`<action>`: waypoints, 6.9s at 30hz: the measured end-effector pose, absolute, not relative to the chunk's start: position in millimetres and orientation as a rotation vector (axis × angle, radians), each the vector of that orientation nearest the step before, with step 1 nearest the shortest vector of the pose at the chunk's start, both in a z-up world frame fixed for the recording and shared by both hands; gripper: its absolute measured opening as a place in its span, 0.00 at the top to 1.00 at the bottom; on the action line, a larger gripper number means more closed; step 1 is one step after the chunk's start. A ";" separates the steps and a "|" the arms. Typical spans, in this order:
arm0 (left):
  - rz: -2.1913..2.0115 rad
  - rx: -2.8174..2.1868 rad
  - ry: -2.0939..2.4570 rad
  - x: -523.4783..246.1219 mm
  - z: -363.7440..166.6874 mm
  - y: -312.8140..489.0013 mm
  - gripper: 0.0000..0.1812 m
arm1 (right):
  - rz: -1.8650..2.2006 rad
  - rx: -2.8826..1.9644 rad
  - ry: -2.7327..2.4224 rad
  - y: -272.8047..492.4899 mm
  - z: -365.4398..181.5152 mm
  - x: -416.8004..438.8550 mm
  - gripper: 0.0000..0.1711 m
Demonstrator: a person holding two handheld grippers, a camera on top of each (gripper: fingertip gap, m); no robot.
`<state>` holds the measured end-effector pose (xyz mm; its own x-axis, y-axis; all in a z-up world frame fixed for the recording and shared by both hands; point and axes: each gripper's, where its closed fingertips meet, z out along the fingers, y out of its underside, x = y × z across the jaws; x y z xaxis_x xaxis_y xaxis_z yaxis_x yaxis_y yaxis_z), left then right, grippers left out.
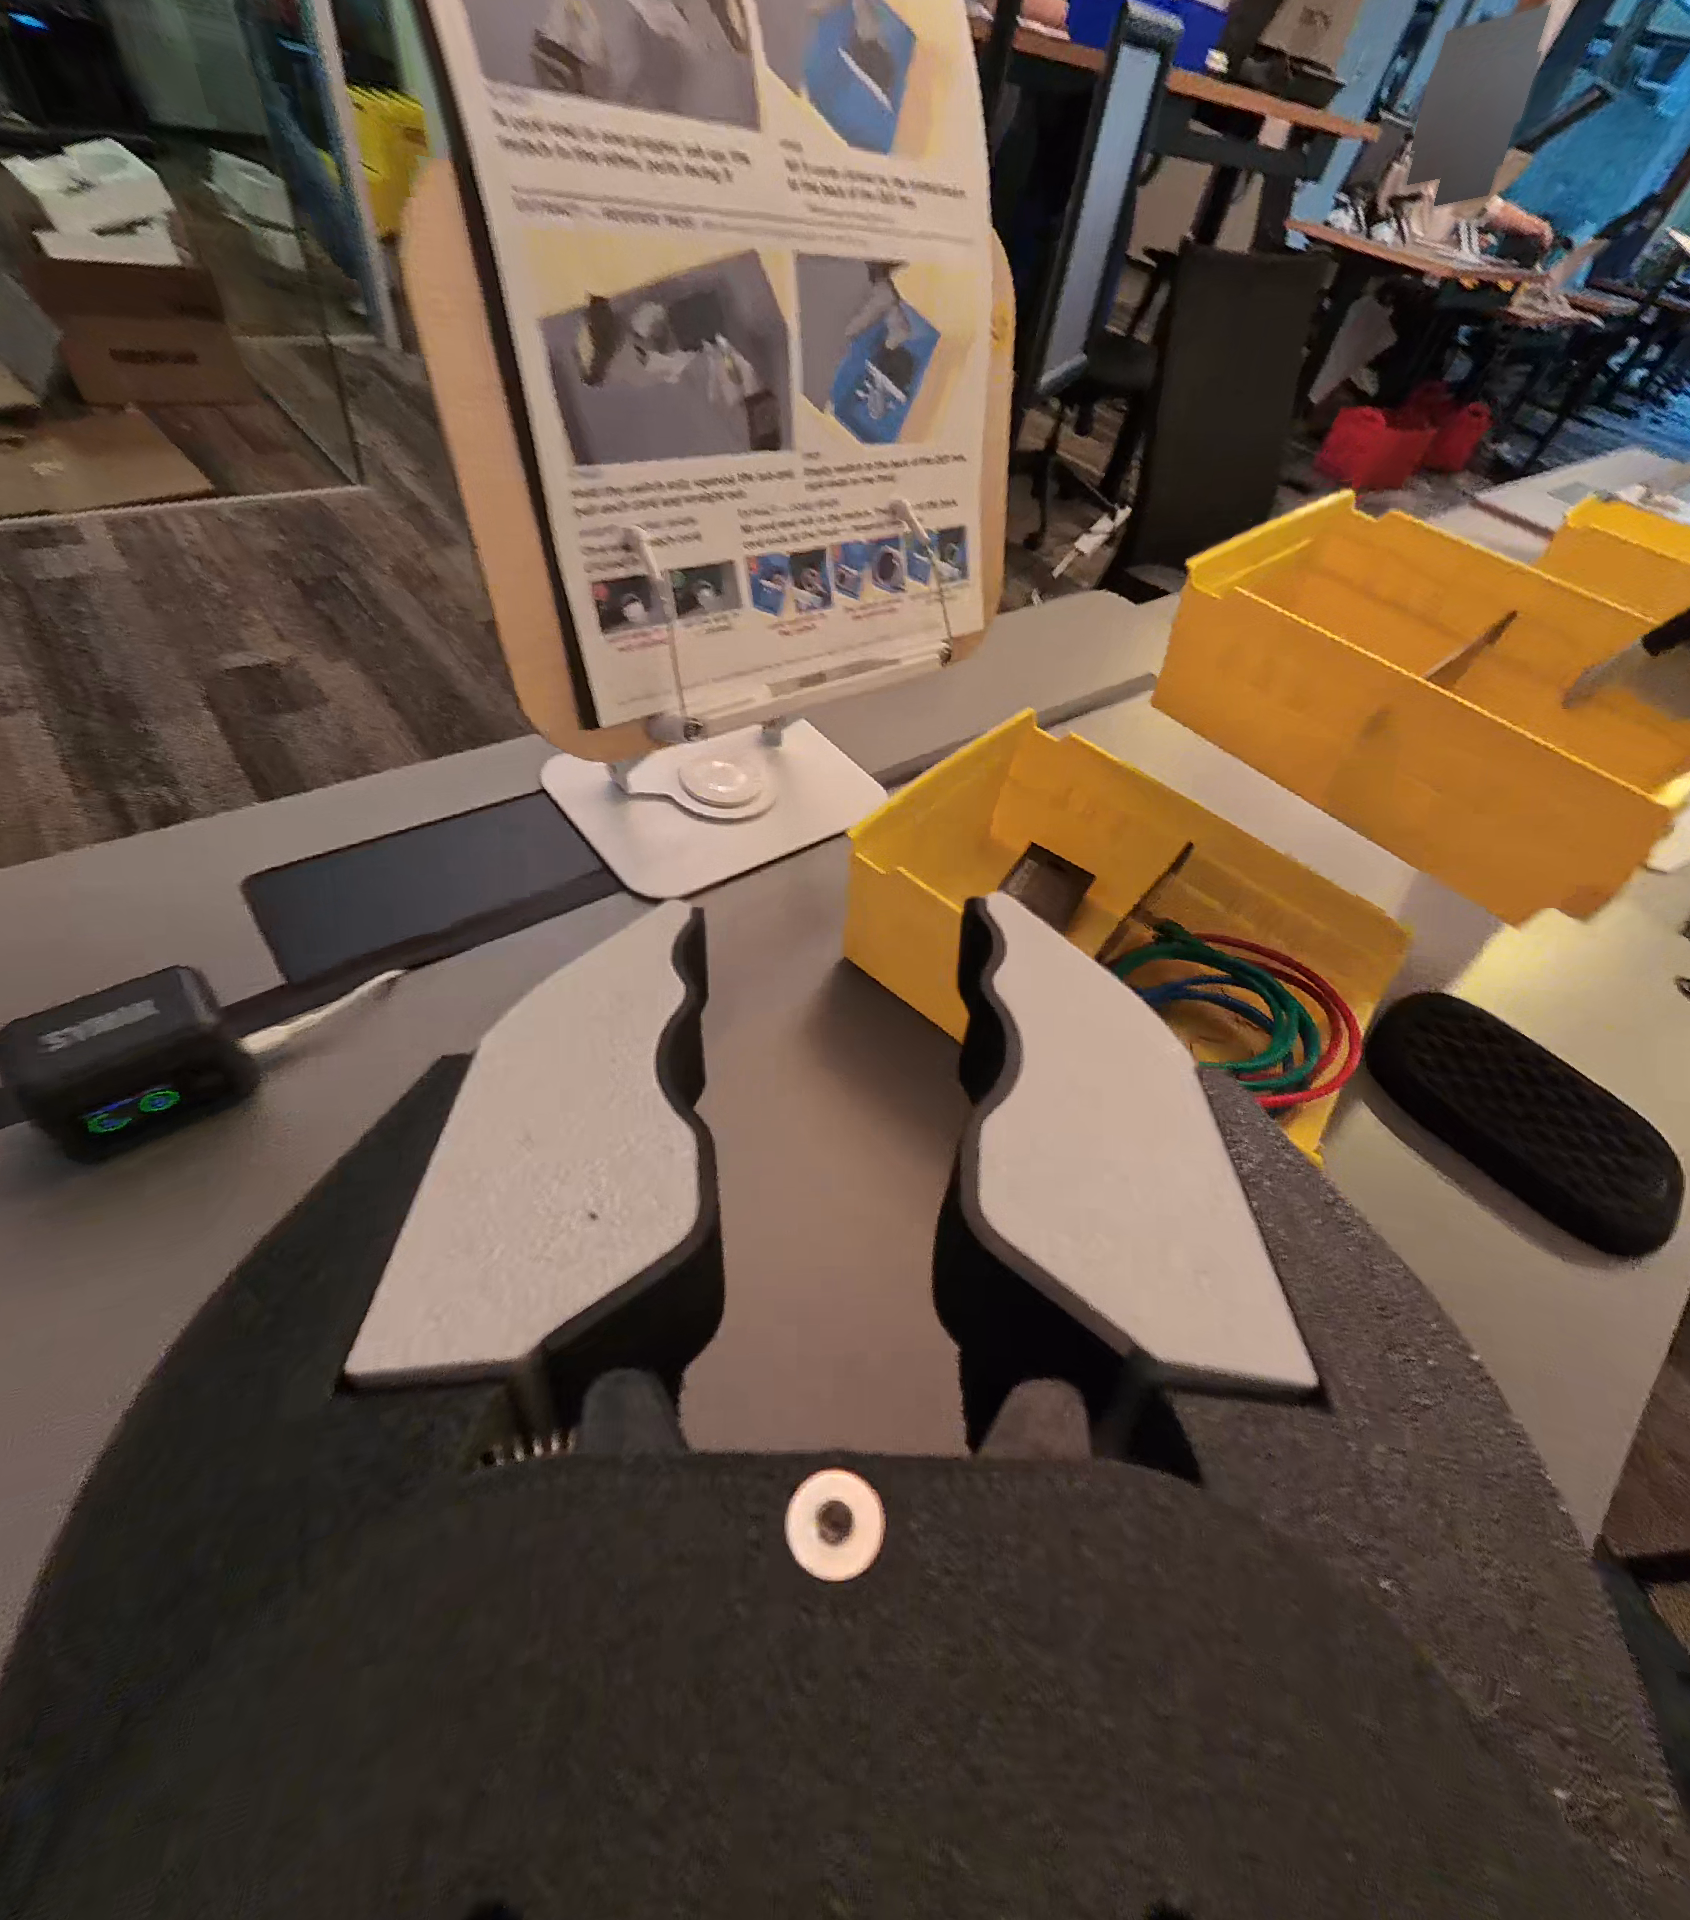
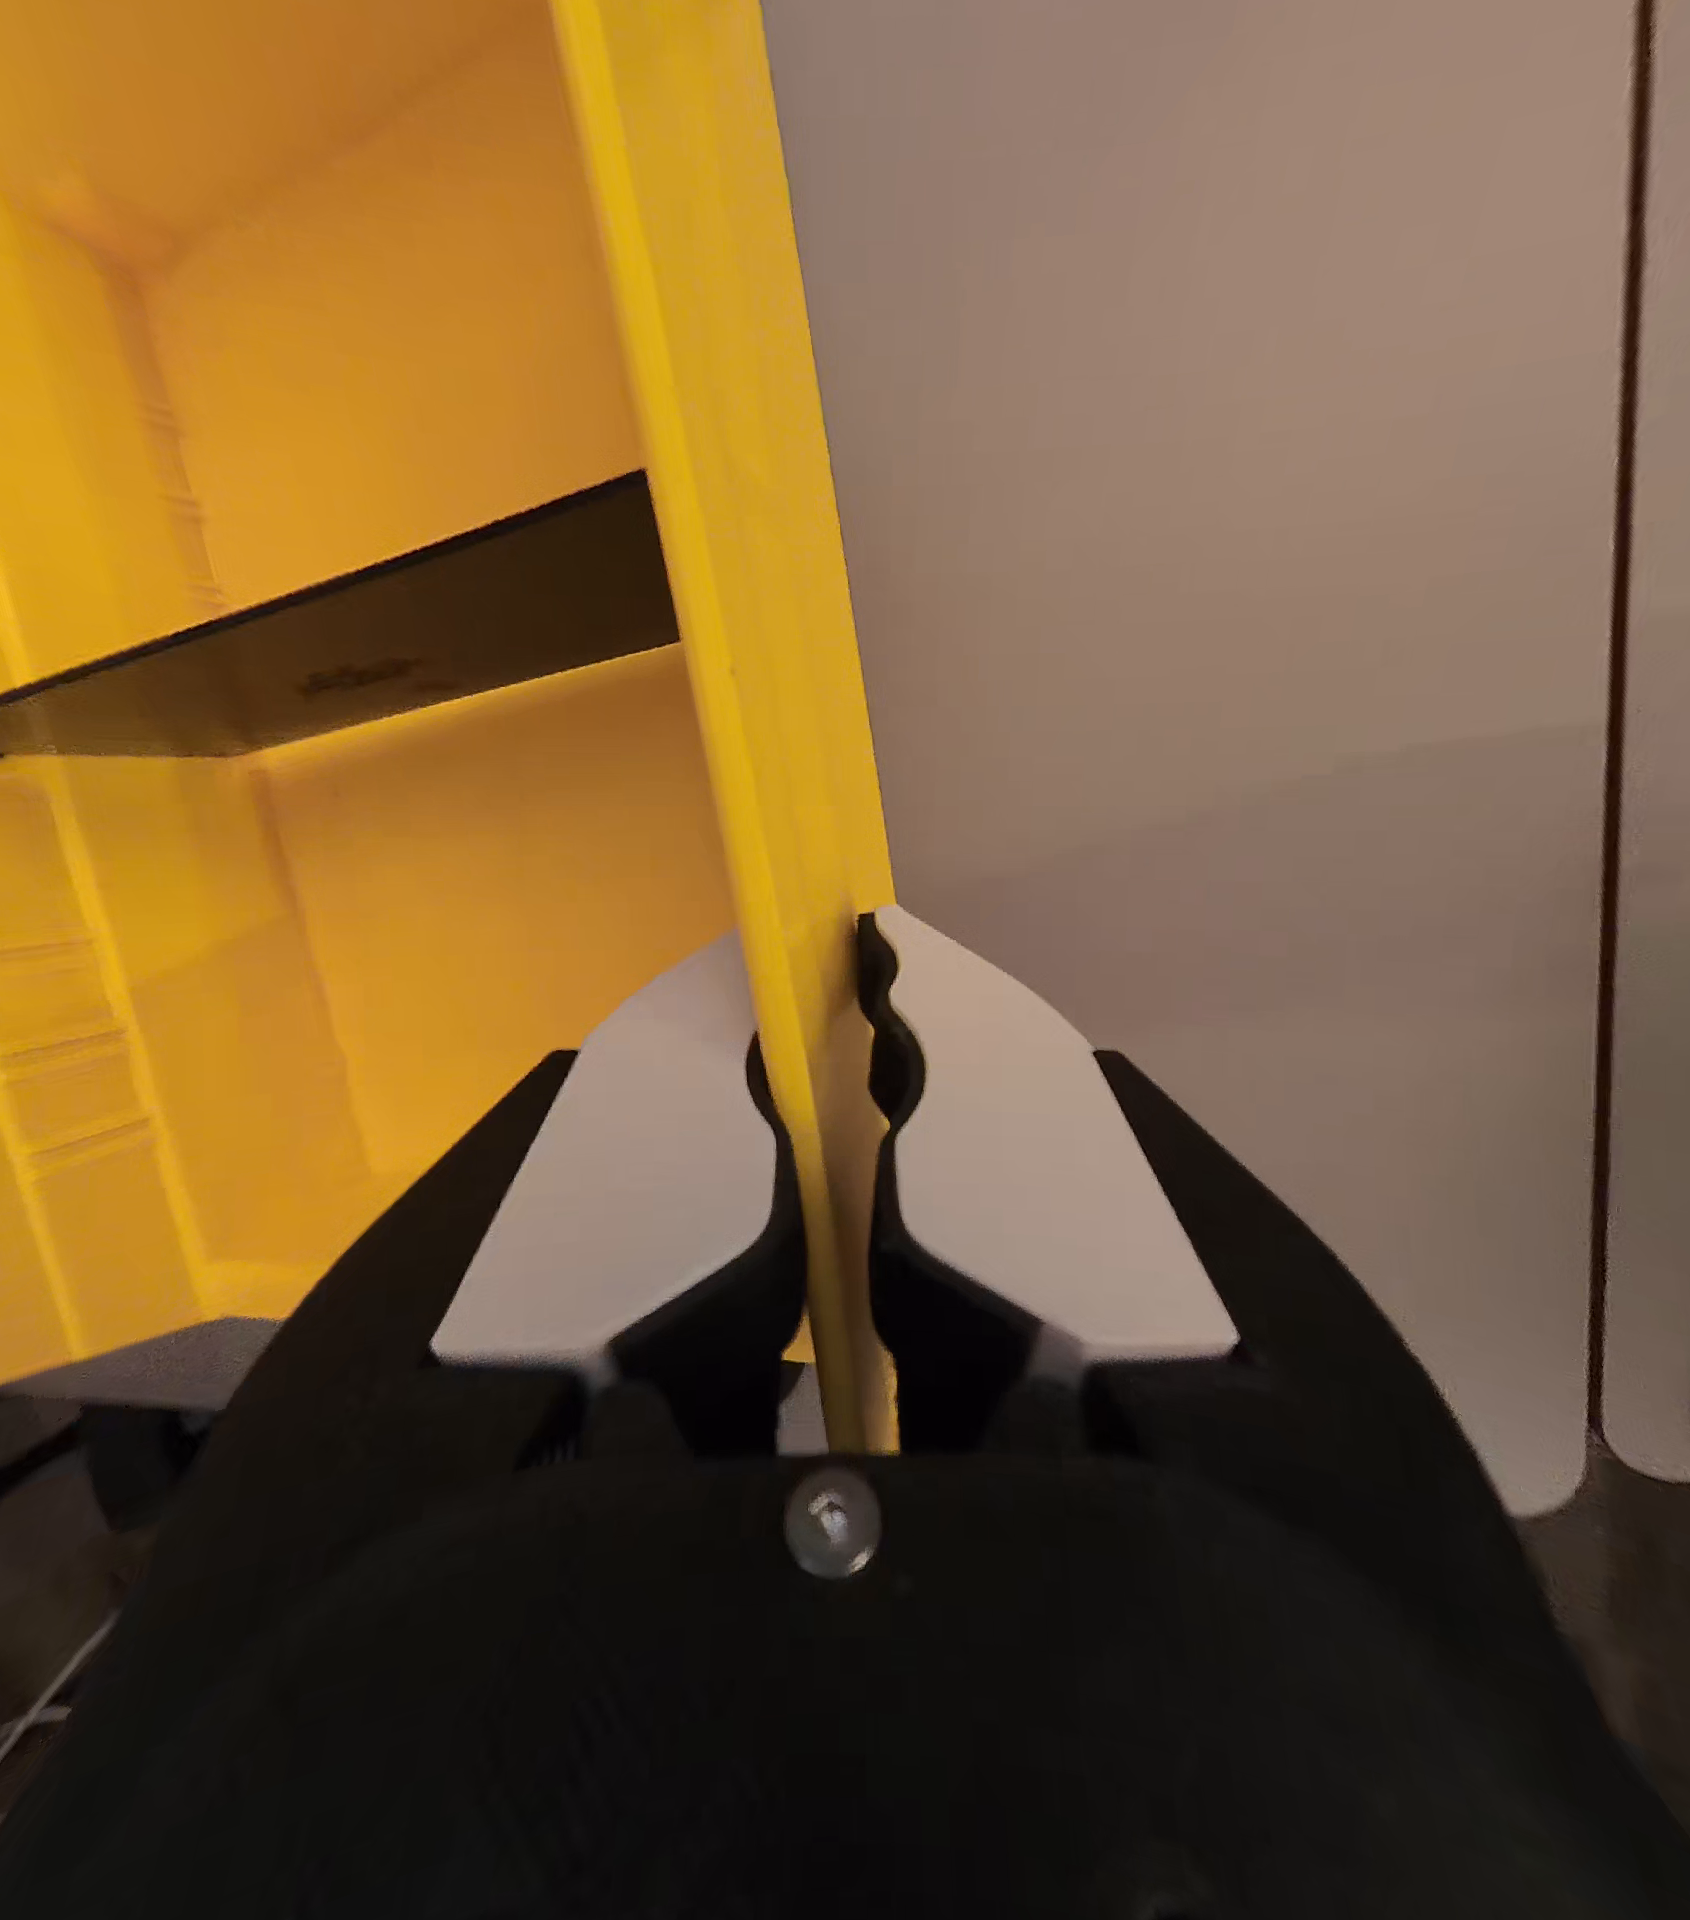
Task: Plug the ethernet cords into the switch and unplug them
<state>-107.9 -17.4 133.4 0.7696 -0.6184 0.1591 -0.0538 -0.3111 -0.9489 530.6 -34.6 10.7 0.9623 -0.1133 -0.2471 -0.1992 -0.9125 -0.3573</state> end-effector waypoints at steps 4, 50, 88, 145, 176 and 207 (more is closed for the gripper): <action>-0.638 -1.892 0.610 -72.6 108.9 -8.6 0.74 | 0.321 -2.694 0.333 -26.5 -34.3 560.3 0.95; -0.597 -2.876 0.763 112.7 -96.0 -9.8 0.64 | 0.430 -2.799 0.118 -3.3 -122.3 560.1 0.93; -0.169 -2.890 0.407 -204.6 -83.6 40.4 0.98 | 0.300 -3.058 -0.175 -27.8 -135.0 526.4 0.92; -0.193 -2.791 0.144 -286.4 -83.9 37.4 0.96 | 0.290 -3.085 -0.402 -17.9 -136.5 489.7 0.94; -0.267 -1.789 0.011 -382.7 182.2 -19.3 0.69 | -0.164 -1.946 0.055 -78.3 115.4 534.7 0.84; -0.132 -1.392 0.364 15.7 369.6 -34.0 0.20 | -0.188 -1.023 -0.238 -103.8 434.0 179.1 0.33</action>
<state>15.7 -34.0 369.6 0.9371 -0.3032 -0.1728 -0.1214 0.1810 -0.9760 179.1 -103.8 434.0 0.9581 -0.0439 0.2829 0.2652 0.5084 -0.8193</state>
